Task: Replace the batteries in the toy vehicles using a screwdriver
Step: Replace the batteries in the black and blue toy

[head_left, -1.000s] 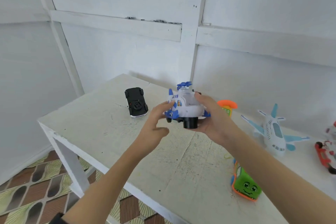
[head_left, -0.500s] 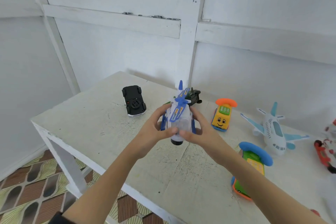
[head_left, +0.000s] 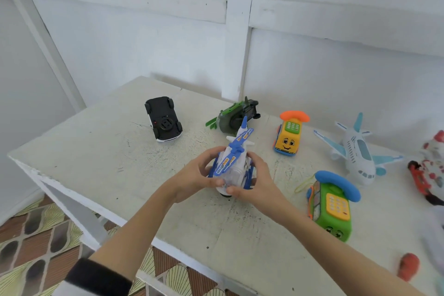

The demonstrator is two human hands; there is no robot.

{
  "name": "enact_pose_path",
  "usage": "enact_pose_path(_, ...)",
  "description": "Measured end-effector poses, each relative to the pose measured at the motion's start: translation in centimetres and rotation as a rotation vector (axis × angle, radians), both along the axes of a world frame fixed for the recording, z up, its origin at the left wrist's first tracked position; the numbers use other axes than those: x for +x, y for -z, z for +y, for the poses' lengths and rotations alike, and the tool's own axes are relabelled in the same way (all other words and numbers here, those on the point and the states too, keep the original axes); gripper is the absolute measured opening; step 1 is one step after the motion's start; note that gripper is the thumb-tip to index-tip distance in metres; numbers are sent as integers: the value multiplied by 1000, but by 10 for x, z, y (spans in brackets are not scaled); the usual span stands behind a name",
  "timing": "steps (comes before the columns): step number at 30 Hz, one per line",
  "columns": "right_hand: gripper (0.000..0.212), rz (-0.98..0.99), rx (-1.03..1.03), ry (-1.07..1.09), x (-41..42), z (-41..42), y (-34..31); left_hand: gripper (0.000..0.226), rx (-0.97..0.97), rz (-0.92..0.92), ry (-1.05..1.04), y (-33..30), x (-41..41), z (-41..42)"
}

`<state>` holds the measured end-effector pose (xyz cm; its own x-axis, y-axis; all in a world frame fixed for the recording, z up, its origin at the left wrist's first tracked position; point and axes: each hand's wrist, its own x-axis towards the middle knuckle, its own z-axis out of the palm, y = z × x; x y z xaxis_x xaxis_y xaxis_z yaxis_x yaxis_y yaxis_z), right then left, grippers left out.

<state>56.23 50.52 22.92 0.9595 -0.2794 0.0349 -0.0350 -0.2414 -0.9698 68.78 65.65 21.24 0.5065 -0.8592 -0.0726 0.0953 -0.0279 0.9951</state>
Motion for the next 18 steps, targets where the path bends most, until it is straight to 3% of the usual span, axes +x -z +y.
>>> enact_pose_path(5,92,66,-27,26,5,-2,9,90,33,-4,52,7,8,3)
enact_pose_path(12,101,90,-107,35,8,-1,15,98,58,22,121,7,13,9)
enact_pose_path(15,101,124,-107,1,7,-6,15,90,91,-10,128,10,15,11)
enact_pose_path(18,114,224,-177,-46,7,-19,6,81,134,-61,118,3,20,19)
